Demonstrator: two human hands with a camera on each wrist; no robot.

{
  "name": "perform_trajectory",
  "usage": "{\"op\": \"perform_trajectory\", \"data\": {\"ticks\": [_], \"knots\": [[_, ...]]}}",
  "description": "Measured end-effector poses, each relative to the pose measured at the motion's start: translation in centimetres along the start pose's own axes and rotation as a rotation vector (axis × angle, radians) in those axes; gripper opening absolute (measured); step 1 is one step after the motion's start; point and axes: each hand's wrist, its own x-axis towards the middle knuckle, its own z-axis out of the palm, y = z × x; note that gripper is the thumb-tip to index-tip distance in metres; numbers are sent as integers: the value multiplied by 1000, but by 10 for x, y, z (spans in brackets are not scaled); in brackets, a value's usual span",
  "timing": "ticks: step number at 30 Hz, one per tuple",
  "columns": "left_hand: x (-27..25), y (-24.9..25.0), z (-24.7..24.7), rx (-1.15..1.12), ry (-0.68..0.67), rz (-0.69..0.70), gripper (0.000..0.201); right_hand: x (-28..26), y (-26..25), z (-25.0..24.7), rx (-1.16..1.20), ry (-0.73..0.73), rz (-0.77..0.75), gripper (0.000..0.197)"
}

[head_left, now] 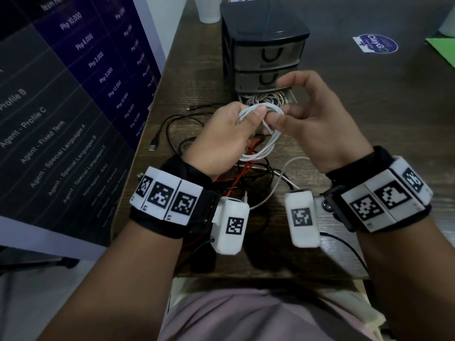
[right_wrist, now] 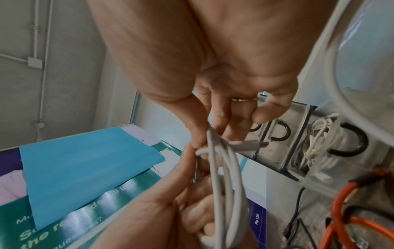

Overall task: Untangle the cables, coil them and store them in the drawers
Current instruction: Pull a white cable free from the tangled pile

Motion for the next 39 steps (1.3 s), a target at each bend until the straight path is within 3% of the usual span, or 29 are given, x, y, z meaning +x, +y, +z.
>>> {"op": "perform_trajectory", "data": {"ticks": [7,13,22,26,33,39], "knots": [[0,-1,-2,-83,-64,-12,25,-2,1,8,262,-16,12,74],[-4,4,2,-211,-124,-47,29,-4,-3,10,412,42,79,80],[0,2,4,-179,105,-29,30,-1,0,11,-308,170,-121,41],[0,-1,4,-162,140,15,28,-3,0,14,-363,206,-163,29],[-1,4,4,-325,194,-5,31,-4,4,21,-588,423,-341,14],[-3,8,8,-321,198,1,29,-4,2,28,-699,458,-375,8]]}}
